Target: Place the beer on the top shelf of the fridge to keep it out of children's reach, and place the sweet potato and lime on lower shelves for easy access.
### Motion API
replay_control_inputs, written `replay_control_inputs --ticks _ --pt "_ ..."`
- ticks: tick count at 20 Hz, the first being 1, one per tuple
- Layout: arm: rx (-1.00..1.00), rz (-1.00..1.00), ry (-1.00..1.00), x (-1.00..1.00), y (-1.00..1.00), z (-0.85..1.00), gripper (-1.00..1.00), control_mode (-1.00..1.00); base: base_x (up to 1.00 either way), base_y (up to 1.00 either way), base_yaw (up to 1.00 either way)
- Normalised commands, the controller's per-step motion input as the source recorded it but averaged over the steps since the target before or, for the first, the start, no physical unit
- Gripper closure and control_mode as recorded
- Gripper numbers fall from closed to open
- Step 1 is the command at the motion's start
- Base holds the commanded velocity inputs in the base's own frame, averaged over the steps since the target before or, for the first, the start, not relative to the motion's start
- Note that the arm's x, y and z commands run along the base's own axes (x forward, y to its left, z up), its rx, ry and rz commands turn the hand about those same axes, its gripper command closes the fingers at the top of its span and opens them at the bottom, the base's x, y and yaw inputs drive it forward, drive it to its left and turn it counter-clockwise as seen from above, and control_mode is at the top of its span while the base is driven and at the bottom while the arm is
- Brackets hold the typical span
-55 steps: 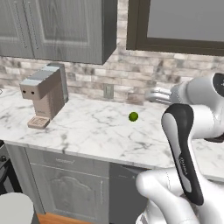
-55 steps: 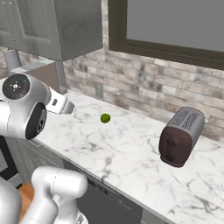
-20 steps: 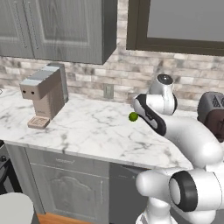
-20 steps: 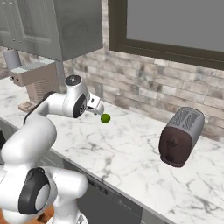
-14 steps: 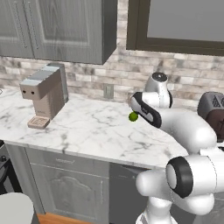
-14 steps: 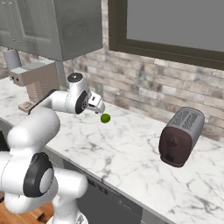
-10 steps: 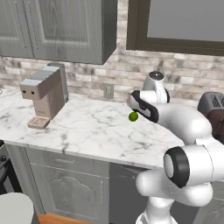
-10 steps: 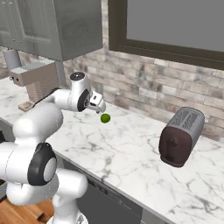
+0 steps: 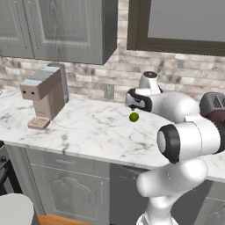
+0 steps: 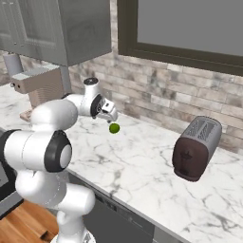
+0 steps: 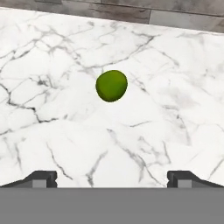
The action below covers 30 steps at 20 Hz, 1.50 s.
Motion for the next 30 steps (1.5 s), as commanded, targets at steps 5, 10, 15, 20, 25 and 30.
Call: replay_control_inputs --ticks 5,10,15,20,25,30 --pt "0.0 -0.01 0.03 0.25 -0.12 -0.3 -1.0 -1.0 0.0 0.0 0.0" --pt "0.0 -0.02 0.02 0.13 -0.18 -0.4 -1.0 -1.0 0.0 0.0 0.0" --pt "0.0 -0.02 0.0 0.11 -0.02 -0.49 -1.0 -1.0 0.0 0.0 0.0" --pt "0.0 0.0 0.0 0.19 0.0 -0.38 -1.0 -1.0 0.0 0.0 0.0" --pt "0.0 0.0 0.0 0.28 0.0 -0.2 -1.0 -1.0 0.0 0.0 0.0" --pt "0.0 0.0 0.0 0.31 0.0 -0.14 -1.0 -1.0 0.0 0.0 0.0"
